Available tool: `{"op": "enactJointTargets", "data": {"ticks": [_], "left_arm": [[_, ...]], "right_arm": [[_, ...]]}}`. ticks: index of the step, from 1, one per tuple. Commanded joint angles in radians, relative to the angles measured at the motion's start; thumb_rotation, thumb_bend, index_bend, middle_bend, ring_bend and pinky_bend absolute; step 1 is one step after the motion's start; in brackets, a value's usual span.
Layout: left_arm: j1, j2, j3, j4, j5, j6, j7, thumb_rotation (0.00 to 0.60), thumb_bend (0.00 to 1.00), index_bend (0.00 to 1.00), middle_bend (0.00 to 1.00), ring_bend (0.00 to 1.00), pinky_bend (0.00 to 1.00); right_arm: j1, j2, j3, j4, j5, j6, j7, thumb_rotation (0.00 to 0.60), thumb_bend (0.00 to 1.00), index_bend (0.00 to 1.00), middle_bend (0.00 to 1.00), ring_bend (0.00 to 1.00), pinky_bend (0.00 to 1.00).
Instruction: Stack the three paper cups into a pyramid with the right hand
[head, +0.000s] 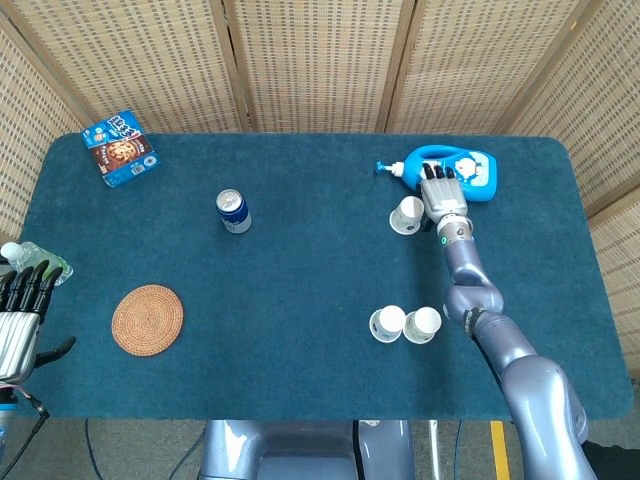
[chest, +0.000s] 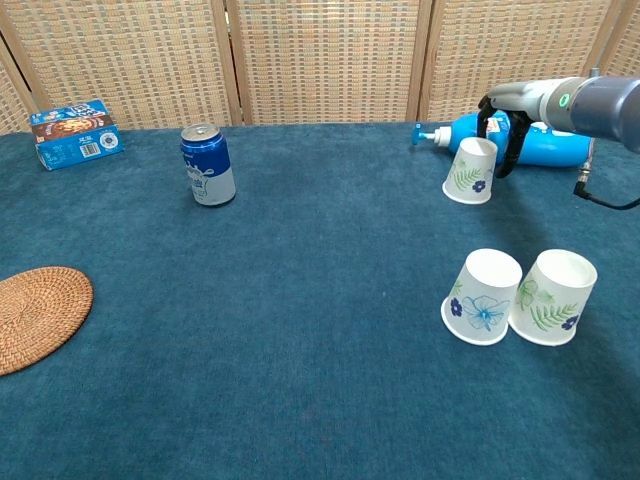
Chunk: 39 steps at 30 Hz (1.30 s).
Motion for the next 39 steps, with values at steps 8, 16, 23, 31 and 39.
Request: {"op": "enactJointTargets", "data": {"ticks": [8,16,23,31,39], "left_arm": [[-0.002,-0.001,0.002,0.002,0.004,-0.002,-0.006,0.600,0.19,0.00,0.00,0.00,0.00],[-0.001,0.001,0.005,0.006,0.010,0.002,-0.018,0.600,0.19,0.00,0.00,0.00,0.00],[-0.001,0.003,0.005,0.004,0.015,0.006,-0.023,0.600,0.19,0.00,0.00,0.00,0.00],[0.004,0.013,0.011,-0.010,0.036,0.023,-0.032,0.600,0.19,0.00,0.00,0.00,0.00],[0.014,0.036,0.036,-0.040,0.090,0.045,-0.046,0.600,0.19,0.00,0.00,0.00,0.00]], "right_arm": [[-0.010,0.021,0.018,-0.051,-0.056,0.052,0.049,0.600,0.12,0.57,0.00,0.00,0.09],[-0.040,0.042,0.023,-0.113,-0.038,0.062,0.002,0.600,0.13,0.59,0.01,0.00,0.09],[-0.051,0.101,0.045,-0.203,0.001,0.082,-0.045,0.600,0.13,0.59,0.02,0.00,0.09],[-0.102,0.266,0.052,-0.522,0.084,0.197,-0.168,0.600,0.13,0.60,0.02,0.00,0.09],[-0.141,0.484,-0.006,-0.970,0.291,0.343,-0.379,0.600,0.13,0.60,0.02,0.00,0.09]]}}
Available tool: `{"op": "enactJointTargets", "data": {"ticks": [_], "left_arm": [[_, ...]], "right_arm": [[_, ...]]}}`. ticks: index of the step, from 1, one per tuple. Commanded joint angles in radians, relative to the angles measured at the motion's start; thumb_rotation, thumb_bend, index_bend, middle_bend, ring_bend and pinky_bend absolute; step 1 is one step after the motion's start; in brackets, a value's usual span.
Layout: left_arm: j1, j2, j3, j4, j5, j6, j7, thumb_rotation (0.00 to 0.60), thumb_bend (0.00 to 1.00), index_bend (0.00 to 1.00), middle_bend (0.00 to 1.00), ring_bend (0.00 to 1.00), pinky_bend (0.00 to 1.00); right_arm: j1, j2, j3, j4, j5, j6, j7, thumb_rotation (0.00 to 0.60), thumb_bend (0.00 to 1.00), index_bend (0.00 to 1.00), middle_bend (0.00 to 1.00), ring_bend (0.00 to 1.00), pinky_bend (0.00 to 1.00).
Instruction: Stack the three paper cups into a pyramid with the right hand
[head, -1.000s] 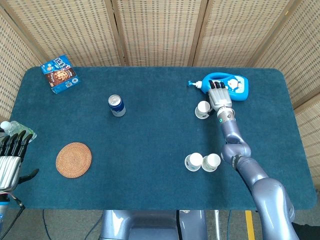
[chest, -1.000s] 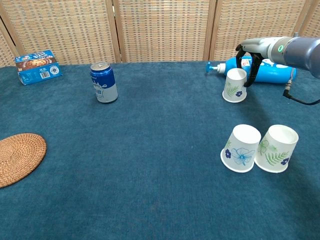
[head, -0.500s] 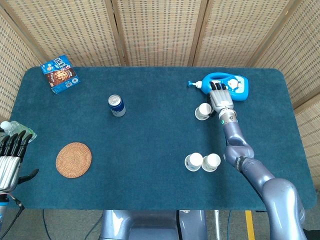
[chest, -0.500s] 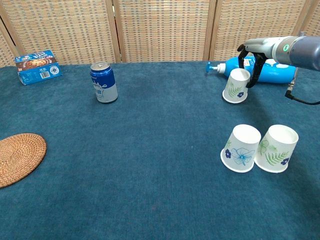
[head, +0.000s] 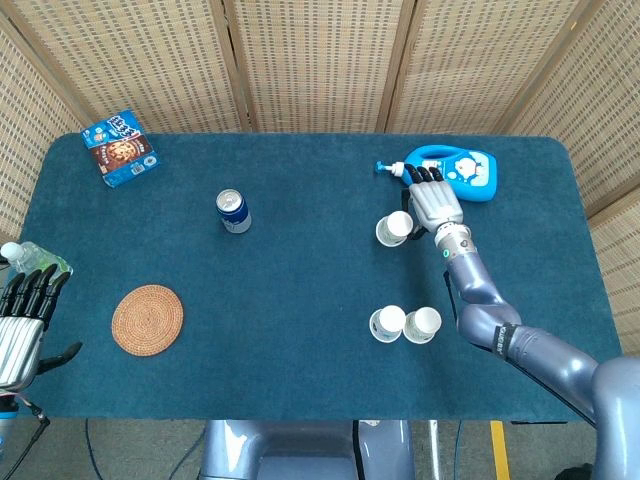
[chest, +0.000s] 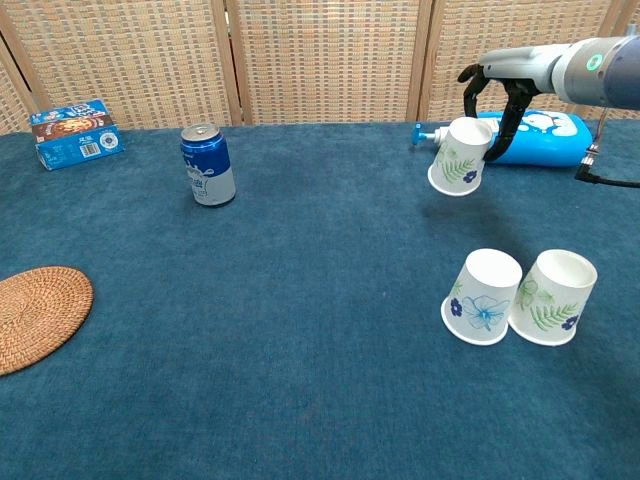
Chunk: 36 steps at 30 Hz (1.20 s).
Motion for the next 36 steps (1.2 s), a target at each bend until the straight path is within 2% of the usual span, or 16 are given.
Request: {"op": "enactJointTargets", "data": {"ticks": [1,6,10,20,26,36], "left_arm": [[0.005,0.010,0.010,-0.013,0.018,0.010,-0.007,0.600,0.19,0.00,0.00,0.00,0.00],[0.011,0.020,0.020,-0.024,0.044,0.023,-0.011,0.600,0.19,0.00,0.00,0.00,0.00],[0.018,0.029,0.025,-0.032,0.064,0.043,-0.024,0.600,0.19,0.00,0.00,0.00,0.00],[0.029,0.042,0.039,-0.043,0.109,0.071,-0.039,0.600,0.19,0.00,0.00,0.00,0.00],[0.036,0.054,0.047,-0.050,0.126,0.080,-0.050,0.600,0.19,0.00,0.00,0.00,0.00],[0.040,0.061,0.047,-0.055,0.134,0.086,-0.059,0.600,0.19,0.00,0.00,0.00,0.00]], "right_arm": [[-0.029,0.161,-0.047,-0.287,0.157,0.136,-0.167,0.600,0.13,0.60,0.02,0.00,0.09],[-0.029,0.248,-0.070,-0.495,0.232,0.262,-0.254,0.600,0.13,0.60,0.02,0.00,0.09],[-0.040,0.315,-0.084,-0.644,0.249,0.348,-0.294,0.600,0.13,0.60,0.02,0.00,0.09],[-0.075,0.409,-0.135,-0.867,0.244,0.471,-0.344,0.600,0.13,0.60,0.02,0.00,0.09],[-0.091,0.418,-0.178,-0.942,0.247,0.511,-0.368,0.600,0.13,0.60,0.02,0.00,0.09],[-0.097,0.405,-0.201,-0.994,0.236,0.541,-0.375,0.600,0.13,0.61,0.02,0.00,0.09]]}}
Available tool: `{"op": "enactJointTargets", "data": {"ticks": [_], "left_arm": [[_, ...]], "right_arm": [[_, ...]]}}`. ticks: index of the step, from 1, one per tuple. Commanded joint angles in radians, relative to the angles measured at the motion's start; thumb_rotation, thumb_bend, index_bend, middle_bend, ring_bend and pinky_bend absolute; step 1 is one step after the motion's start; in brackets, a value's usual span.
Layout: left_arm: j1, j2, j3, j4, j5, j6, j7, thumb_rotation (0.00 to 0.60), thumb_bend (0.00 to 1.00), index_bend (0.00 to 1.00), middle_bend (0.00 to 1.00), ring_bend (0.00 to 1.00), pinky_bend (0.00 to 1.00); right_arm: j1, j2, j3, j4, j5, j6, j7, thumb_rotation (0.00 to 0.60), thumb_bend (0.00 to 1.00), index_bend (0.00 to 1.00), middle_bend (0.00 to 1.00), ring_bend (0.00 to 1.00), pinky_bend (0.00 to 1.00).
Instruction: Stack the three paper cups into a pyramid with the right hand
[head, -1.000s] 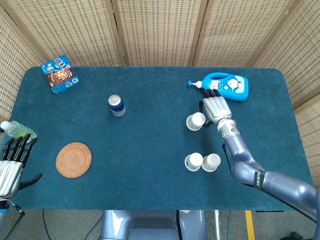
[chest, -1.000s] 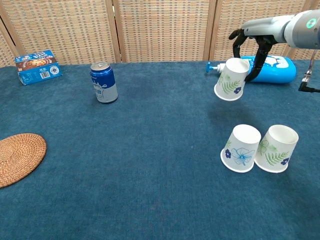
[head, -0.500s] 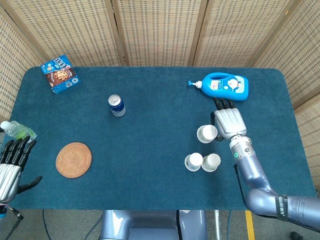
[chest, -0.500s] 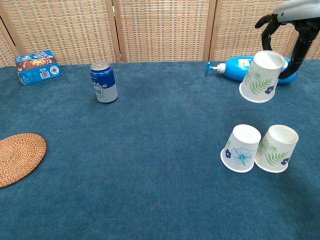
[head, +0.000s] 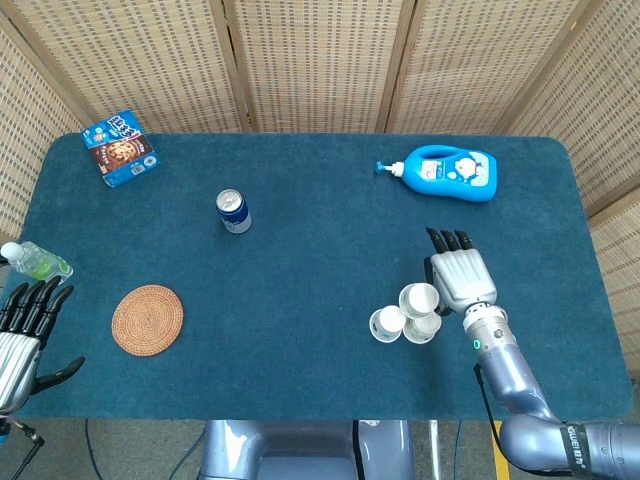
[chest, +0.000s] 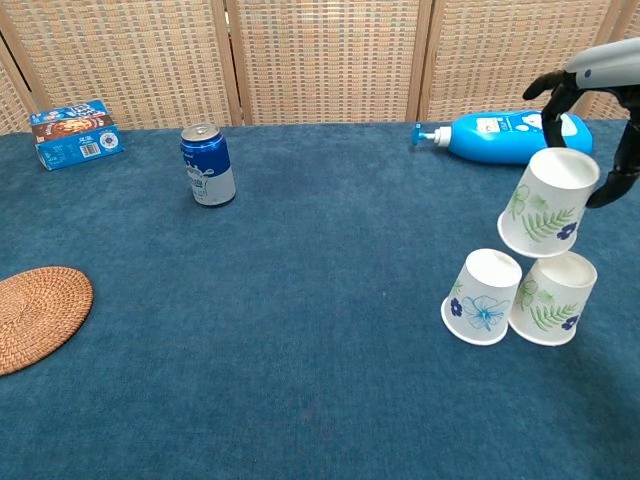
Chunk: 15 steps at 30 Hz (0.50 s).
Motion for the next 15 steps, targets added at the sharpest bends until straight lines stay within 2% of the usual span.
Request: {"op": "enactJointTargets", "data": {"ticks": [1,15], "left_arm": [[0.001,0.001,0.000,0.000,0.001,0.001,-0.001,0.600,0.19,0.00,0.00,0.00,0.00],[0.004,0.006,-0.004,0.001,0.001,0.004,-0.008,0.600,0.19,0.00,0.00,0.00,0.00]], "right_arm": [[0.003,-0.004,-0.006,-0.011,0.001,0.008,-0.009,0.600,0.13,0.61,0.02,0.00,0.09],[0.033,-0.025,-0.012,-0.047,0.069,0.034,-0.053,0.600,0.13,0.61,0.02,0.00,0.10]]}}
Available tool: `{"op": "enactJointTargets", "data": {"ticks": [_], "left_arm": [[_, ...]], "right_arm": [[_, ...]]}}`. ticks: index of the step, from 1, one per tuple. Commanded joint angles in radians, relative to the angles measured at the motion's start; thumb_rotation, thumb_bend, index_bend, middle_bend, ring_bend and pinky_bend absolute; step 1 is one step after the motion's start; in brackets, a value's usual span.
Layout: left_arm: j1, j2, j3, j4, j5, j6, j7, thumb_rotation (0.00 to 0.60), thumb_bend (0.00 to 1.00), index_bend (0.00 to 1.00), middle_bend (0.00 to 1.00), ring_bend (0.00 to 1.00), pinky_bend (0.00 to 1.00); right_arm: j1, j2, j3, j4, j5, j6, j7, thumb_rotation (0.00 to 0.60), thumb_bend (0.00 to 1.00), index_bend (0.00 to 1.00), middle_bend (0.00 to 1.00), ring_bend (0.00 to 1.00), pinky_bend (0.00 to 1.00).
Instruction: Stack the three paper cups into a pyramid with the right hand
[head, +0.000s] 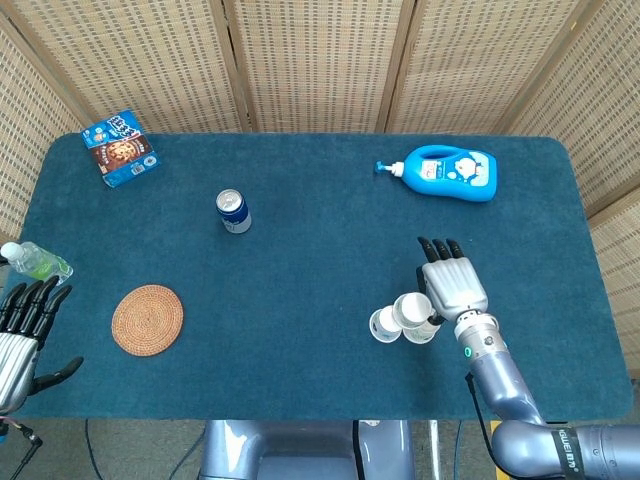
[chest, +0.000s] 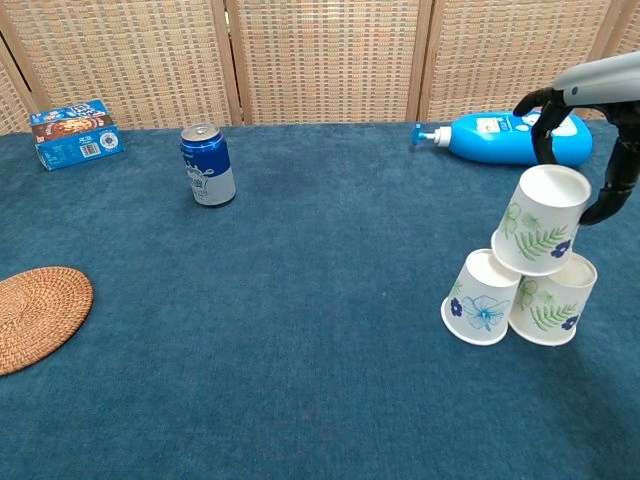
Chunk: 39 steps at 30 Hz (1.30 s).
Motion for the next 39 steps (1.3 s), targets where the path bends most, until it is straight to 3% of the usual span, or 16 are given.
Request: {"op": "enactJointTargets", "data": {"ticks": [1,10,18,39], "left_arm": [[0.001,0.001,-0.001,0.001,-0.001,0.001,-0.002,0.600,0.19,0.00,0.00,0.00,0.00],[0.000,0.002,0.000,0.002,0.005,-0.001,-0.007,0.600,0.19,0.00,0.00,0.00,0.00],[0.001,0.003,-0.002,0.002,0.007,0.002,-0.011,0.600,0.19,0.00,0.00,0.00,0.00],[0.004,0.007,-0.007,0.003,0.004,0.008,-0.019,0.600,0.19,0.00,0.00,0.00,0.00]], "right_arm": [[0.006,-0.003,-0.003,-0.002,0.014,0.001,-0.007,0.600,0.13,0.61,0.02,0.00,0.10],[0.032,0.015,-0.013,-0.008,0.092,-0.028,-0.028,0.600,0.13,0.61,0.02,0.00,0.10],[0.038,0.019,-0.021,-0.003,0.095,-0.041,-0.014,0.600,0.13,0.61,0.00,0.00,0.10],[0.064,0.058,-0.042,-0.030,0.130,-0.035,-0.032,0.600,0.13,0.27,0.00,0.00,0.07]]}}
